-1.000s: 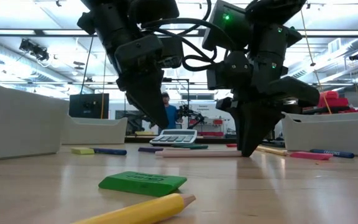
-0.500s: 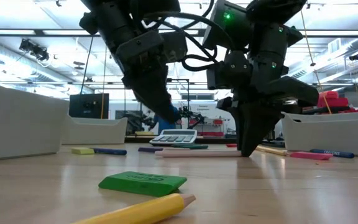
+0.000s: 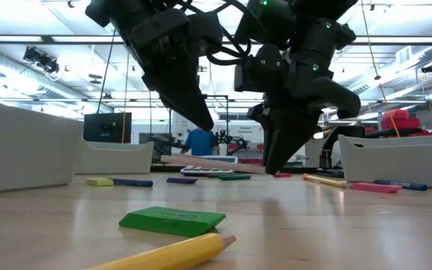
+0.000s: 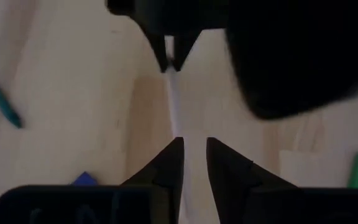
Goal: Sort crayons/erasers/pens/pencils in bins
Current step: Put the light pink ballpen into the bottom left gray bin
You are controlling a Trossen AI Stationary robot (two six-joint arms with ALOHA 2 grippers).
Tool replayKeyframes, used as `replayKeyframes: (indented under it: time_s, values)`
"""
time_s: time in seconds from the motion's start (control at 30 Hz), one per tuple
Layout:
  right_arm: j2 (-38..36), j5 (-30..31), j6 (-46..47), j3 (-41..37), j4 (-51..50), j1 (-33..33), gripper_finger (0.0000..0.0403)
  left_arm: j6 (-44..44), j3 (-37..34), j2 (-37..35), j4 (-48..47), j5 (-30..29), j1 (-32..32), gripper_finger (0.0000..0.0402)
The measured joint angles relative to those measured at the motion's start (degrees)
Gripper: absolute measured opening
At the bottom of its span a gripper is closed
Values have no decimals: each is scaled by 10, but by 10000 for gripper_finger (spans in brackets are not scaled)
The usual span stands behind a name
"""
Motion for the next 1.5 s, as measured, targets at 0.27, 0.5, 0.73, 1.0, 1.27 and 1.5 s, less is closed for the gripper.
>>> replayKeyframes:
  time_s: [0.27, 0.5, 0.73, 1.0, 1.27, 1.5]
  values:
    - [-1, 29, 13, 0, -29, 9, 39, -33, 0, 0, -4, 3, -4, 130]
    - [-2, 67, 2, 18, -37, 28, 39, -49, 0, 0, -13, 10, -2, 183]
    - [-2, 68, -30, 72, -107, 31, 39, -45, 0, 5, -16, 10, -3, 199]
    - [-2, 68, -50, 100, -119, 31, 39, -58, 0, 7, -20, -2, 1, 177]
    - [-2, 68, -52, 101, -119, 30, 39, -60, 0, 9, -21, -2, 3, 170]
    - [-2, 68, -54, 101, -119, 25, 39, -61, -1, 10, -44, 5, 3, 103]
